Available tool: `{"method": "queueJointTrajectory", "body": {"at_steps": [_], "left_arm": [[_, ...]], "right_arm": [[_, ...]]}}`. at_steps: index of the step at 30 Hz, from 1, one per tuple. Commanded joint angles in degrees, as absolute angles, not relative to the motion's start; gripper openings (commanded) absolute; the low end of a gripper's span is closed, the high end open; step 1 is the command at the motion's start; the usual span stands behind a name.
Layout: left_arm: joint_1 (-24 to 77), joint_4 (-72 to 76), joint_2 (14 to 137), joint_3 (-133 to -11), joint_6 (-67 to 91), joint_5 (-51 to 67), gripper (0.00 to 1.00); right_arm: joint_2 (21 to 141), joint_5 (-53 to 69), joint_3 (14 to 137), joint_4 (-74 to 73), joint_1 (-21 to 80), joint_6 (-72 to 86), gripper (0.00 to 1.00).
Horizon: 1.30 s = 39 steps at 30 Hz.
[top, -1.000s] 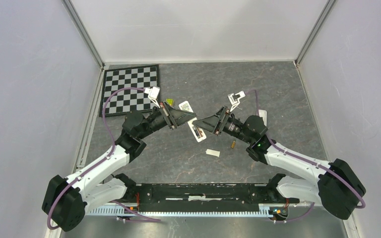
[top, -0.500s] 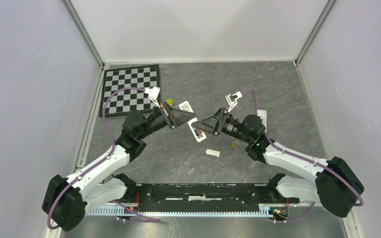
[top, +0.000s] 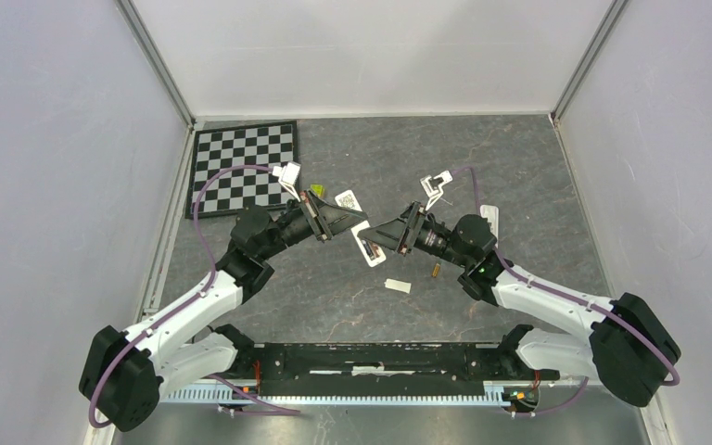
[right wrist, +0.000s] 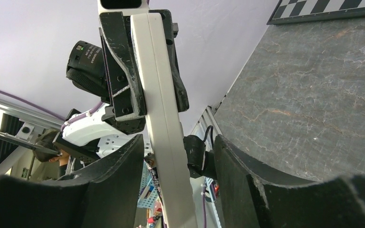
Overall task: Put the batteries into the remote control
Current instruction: Load the battery into the remote control.
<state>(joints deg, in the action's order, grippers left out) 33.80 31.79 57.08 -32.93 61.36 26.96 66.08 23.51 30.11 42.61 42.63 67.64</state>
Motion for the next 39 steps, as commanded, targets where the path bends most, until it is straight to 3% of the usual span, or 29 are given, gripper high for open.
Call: {"method": "queueJointTrajectory", "body": {"at_steps": [1,10,13,28,39], "left_arm": [[33.3,34.9,55.8,-36.0,64.6,25.8,0.02],[33.1,34.9,55.9,-35.8,65.1,25.8,0.02],[33.1,35.0,55.7,-35.6,65.4,25.6,0.02],[32.7,35.1,55.8,-36.9,67.2,25.8,0.02],[32.5,35.3,56.3,-37.9,67.6,26.5,0.02]], "right_arm": [[65.3,24.1,28.8,44.7,42.5,66.6,0.59],[65.1,23.3,27.3,49.7,42.5,68.0,0.65],[64.8,22.9,27.2,50.1,42.5,68.1,0.59],[65.0,23.3,26.8,45.9,42.4,63.0,0.56],[66.1,25.4,25.1,47.3,42.4,63.2,0.46]]}}
